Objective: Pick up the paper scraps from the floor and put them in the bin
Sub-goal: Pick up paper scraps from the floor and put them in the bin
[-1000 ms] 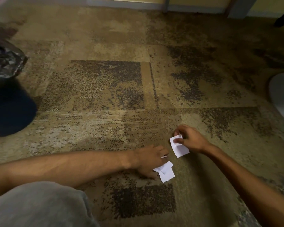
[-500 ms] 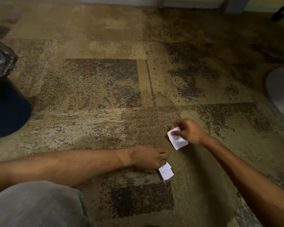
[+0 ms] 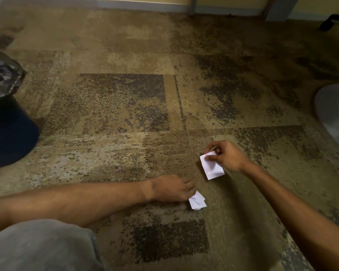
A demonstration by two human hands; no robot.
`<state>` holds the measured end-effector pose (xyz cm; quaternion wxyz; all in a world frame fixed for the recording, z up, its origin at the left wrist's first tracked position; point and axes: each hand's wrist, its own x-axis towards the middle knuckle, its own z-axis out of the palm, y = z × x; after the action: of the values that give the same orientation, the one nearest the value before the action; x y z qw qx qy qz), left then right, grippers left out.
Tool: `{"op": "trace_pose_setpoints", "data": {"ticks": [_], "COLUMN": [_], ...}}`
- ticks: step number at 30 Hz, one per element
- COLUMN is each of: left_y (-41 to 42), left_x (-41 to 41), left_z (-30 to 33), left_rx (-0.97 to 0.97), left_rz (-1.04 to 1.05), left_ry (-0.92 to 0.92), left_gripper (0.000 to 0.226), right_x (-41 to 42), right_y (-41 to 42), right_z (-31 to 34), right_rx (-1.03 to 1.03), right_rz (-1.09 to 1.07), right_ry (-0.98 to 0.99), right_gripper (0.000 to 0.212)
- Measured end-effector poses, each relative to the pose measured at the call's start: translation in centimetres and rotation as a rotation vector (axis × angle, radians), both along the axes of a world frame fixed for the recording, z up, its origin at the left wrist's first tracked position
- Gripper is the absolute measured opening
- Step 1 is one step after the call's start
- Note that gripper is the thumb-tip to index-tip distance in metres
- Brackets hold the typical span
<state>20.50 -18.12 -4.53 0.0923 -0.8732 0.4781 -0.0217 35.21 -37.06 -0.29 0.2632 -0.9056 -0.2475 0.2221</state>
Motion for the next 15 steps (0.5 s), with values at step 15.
{"op": "trace_pose_setpoints", "data": {"ticks": [15], "left_y": [8.0], "left_x": [-0.3], "left_z": [7.1], "left_rx": [-0.209], "left_rz": [0.493], "left_ry": [-0.033], "left_gripper": [0.034], "right_x": [-2.4], "right_y": [5.9], "right_z": [4.9], "right_rx": [0.12], "right_rz": [0.069], "right_ry": [-0.128], "right_gripper": [0.014]}}
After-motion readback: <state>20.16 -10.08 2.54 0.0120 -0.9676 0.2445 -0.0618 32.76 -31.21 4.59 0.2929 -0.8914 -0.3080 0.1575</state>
